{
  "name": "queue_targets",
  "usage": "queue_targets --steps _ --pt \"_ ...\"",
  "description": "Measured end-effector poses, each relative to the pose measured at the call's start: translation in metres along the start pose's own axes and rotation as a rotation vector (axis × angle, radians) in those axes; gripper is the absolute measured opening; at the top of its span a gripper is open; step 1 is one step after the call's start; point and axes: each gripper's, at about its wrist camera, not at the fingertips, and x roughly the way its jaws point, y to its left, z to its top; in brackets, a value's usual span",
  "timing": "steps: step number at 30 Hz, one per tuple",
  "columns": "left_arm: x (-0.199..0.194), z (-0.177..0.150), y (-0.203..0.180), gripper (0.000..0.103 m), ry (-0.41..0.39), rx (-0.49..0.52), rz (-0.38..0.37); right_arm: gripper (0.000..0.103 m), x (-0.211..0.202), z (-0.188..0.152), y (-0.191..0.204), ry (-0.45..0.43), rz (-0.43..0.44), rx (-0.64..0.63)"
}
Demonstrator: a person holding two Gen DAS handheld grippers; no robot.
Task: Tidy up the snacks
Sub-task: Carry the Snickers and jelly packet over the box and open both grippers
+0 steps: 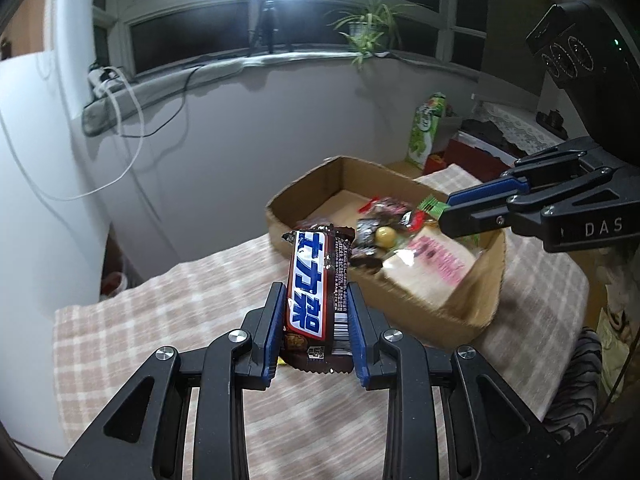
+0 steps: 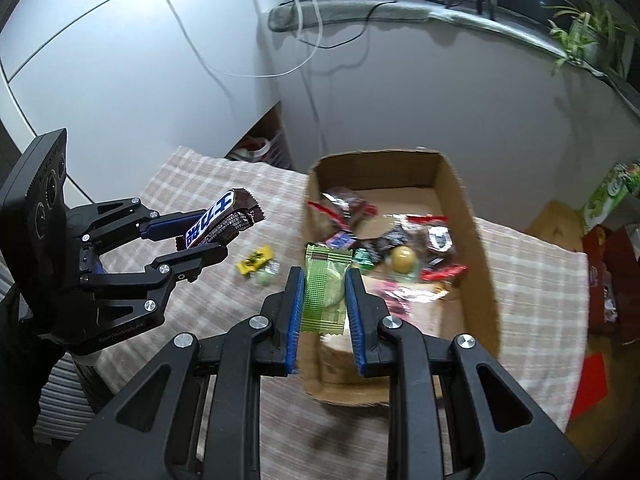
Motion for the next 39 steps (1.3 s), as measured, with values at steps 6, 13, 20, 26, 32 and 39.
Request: queue_targets --steps 6,13,20,26,32,39 --pt "0.013 0.013 -0.021 0.028 0.005 0.019 -0.024 0.022 -0.005 -0.007 -0.030 -0.007 -0.018 0.034" --pt "0.036 0.025 -0.036 0.028 0.025 0.022 -0.044 0.022 -0.001 -0.016 -0.061 0.000 -0.028 0.069" --pt "0.062 0.035 -0.040 0.028 0.052 0.014 -0.043 0.022 0.014 -0.017 -0.078 0.012 -0.019 0.089" --pt "0.085 0.045 -0.037 0.028 0.071 0.005 -0.033 0.022 0.028 -0.019 -0.091 0.028 -0.006 0.100" --pt "0.107 0.056 -0.037 0.028 0.084 0.000 -0.027 0.022 0.041 -0.022 -0.101 0.045 -0.001 0.113" --pt "0.122 0.062 -0.043 0.028 0.096 0.012 -0.034 0.022 0.049 -0.024 -0.106 0.061 -0.001 0.119"
